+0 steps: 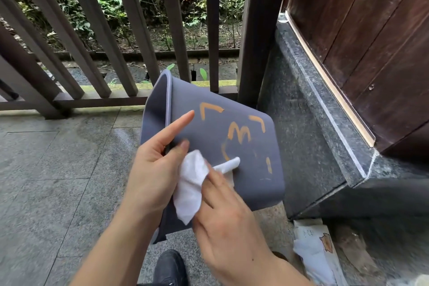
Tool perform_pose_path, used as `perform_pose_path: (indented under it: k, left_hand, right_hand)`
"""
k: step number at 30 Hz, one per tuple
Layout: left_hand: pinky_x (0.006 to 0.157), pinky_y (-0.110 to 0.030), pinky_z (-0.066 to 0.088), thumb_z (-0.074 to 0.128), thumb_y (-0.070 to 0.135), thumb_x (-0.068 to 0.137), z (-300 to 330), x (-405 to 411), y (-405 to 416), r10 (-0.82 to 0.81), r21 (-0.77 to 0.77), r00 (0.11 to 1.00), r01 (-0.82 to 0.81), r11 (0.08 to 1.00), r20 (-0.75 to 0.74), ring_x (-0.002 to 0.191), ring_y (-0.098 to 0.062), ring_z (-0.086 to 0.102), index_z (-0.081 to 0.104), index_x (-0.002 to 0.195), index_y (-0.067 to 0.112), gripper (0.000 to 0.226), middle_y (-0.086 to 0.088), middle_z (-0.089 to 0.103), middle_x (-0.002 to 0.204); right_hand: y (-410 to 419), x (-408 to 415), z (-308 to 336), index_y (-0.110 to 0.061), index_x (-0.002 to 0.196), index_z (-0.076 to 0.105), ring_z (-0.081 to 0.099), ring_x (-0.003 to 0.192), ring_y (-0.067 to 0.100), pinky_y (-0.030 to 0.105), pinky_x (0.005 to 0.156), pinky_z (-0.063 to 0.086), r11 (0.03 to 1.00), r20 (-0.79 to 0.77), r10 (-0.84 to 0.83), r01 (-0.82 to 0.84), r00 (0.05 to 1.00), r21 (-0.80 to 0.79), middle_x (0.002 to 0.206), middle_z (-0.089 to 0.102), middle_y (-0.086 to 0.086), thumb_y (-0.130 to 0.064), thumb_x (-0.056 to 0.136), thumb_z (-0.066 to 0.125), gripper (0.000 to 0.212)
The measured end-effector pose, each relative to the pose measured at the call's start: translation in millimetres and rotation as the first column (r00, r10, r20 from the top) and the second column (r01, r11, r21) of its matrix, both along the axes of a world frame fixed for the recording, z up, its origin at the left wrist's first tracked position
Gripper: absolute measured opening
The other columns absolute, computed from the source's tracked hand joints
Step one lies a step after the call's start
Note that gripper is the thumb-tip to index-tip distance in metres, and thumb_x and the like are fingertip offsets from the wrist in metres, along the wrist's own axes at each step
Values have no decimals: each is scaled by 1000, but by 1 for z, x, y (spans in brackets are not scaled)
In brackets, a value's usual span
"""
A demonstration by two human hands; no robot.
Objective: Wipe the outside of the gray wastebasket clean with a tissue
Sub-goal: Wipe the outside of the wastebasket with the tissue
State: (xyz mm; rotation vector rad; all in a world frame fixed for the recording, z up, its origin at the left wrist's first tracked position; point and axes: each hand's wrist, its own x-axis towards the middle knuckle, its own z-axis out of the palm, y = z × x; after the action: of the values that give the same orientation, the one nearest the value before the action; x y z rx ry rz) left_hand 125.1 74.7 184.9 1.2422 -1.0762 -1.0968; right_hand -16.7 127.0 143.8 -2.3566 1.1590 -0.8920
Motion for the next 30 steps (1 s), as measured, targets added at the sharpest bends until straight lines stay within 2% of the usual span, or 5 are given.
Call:
perform_pose_path:
  k: [11,18,21,26,30]
  left_hand:
    - [79,-31,63,58,4,101,7,3,0,110,87,986,-99,991,-127,87,-11,72,75,118,45,48,9,81,98]
    - [89,-32,60,56,0,101,7,2,1,103,70,985,-94,993,-137,98,-14,74,75,122,39,48,4,81,106]
    - [94,-34,57,55,-2,101,3,-1,0,90,68,985,-81,994,-149,102,-17,74,76,122,35,47,3,80,104]
    - [54,-14,37,57,1,100,4,-9,0,74,24,992,-72,997,-100,60,-8,36,77,119,36,45,6,40,63]
    - [78,-27,55,57,2,101,7,-13,3,82,30,988,-79,996,-134,79,-12,59,77,117,41,46,3,71,84]
  right_hand:
    - [0,-8,-8,-16,147,42,19,156,15,30,120,28,971,96,-226,231,969,-52,167,7,-26,-2,92,55,57]
    - [11,10,-12,2,122,66,54,134,31,13,121,13,982,-22,-188,188,982,-12,137,63,12,7,79,49,47]
    - [14,21,-11,7,99,74,62,122,37,26,127,14,992,-168,-96,81,981,-94,104,74,20,6,77,32,47]
    - [-6,8,8,2,133,61,16,157,33,55,122,24,980,-195,-200,196,960,-41,143,57,17,-12,85,38,56]
    - [-17,-5,16,-13,147,47,14,155,28,57,122,18,932,-362,-343,361,867,-20,154,42,0,-24,91,27,61]
